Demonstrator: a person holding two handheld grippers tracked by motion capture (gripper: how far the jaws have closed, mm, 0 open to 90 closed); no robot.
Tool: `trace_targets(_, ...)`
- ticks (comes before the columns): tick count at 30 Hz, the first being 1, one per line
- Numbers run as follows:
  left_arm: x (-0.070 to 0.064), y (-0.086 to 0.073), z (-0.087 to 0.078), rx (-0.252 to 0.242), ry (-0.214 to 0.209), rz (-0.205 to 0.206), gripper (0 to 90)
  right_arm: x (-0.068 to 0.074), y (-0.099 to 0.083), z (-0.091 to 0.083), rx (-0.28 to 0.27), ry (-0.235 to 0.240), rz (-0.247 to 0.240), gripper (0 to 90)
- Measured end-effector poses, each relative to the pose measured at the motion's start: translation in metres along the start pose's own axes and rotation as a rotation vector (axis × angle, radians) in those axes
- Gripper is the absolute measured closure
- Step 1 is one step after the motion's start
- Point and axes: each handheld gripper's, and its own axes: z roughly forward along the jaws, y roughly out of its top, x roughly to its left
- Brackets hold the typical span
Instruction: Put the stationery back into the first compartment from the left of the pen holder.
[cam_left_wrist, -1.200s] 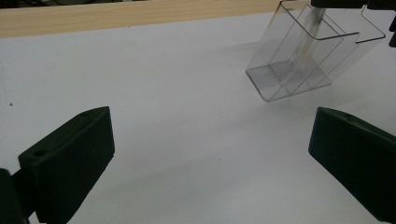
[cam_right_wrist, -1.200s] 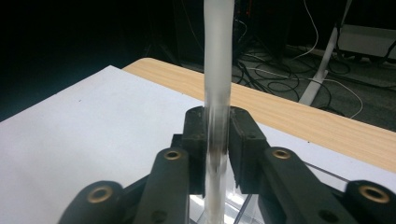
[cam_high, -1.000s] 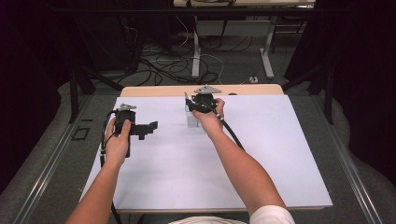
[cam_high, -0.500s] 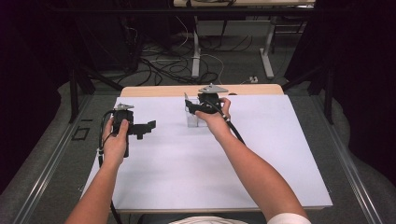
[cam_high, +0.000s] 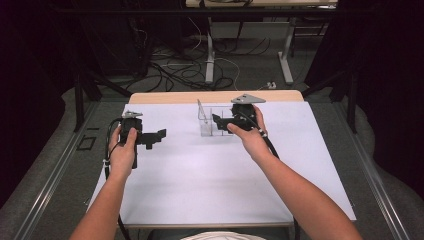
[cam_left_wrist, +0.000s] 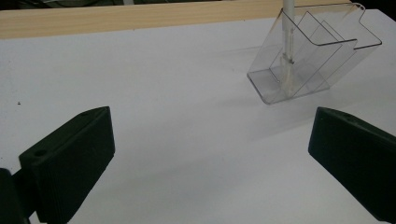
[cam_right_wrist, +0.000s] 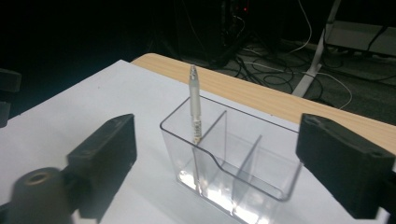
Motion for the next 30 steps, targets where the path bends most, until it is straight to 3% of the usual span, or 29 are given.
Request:
trace_targets(4,0.000,0.000,0.001,-0.001,0.001,0.001,0.2,-0.010,-0.007,-0.017,0.001,-0.030,-0.002,0.0)
trace_targets(13,0.000,-0.001,0.002,0.007,0.002,0.005,0.2,-0.037,-0.023,-0.055,0.007,-0.104,0.011,0.0)
trace_targets(18,-0.001,-0.002,0.002,0.008,0.006,0.006,0.2,-0.047,-0.037,-0.073,0.023,-0.129,0.049,0.0)
trace_targets(30,-0.001,-0.003,0.002,0.010,0.009,0.009,0.2,-0.075,-0.069,-0.088,0.040,-0.222,0.108,0.0)
